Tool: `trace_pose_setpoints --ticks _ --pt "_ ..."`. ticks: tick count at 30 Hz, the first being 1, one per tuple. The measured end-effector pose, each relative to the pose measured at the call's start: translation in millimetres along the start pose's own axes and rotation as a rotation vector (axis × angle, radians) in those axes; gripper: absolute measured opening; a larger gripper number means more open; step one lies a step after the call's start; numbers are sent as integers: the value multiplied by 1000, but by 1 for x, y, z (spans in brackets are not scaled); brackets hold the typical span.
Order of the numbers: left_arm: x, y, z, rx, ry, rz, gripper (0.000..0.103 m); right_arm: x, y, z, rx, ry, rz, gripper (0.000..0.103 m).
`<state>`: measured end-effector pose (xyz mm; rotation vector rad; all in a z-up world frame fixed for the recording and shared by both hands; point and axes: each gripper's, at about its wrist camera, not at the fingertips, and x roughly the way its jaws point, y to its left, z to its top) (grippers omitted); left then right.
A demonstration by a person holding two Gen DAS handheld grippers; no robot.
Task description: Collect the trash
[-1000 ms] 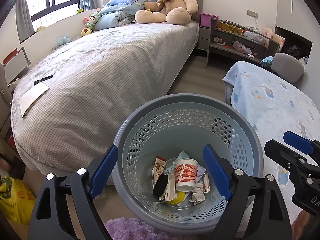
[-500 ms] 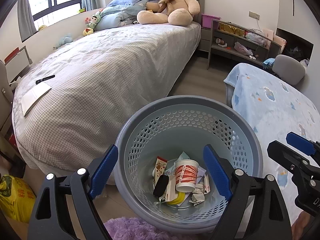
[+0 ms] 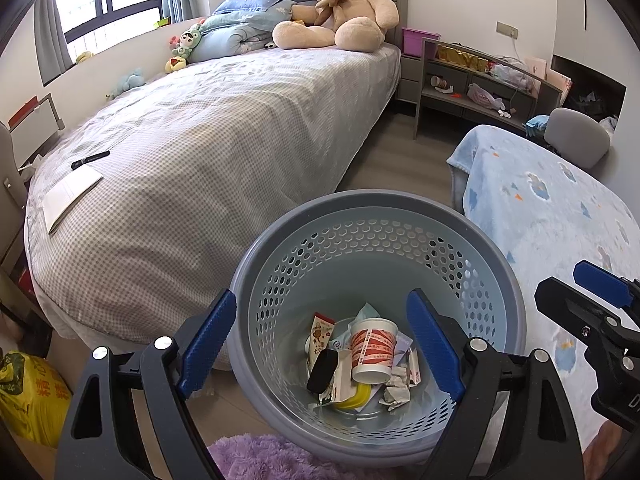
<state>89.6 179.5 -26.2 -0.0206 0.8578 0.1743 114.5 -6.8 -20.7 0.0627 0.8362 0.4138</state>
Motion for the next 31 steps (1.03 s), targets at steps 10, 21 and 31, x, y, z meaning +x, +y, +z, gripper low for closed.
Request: trace_pose_setpoints --ticks 10,21,31 --pt "-1 1 -2 3 -3 9 83 0 1 0 -2 0 -1 73" --pt "-2 3 -2 2 -4 14 83 0 1 1 -2 0 -1 73" --pt "-5 5 0 -2 -9 32 83 -1 3 1 -5 1 -1 73"
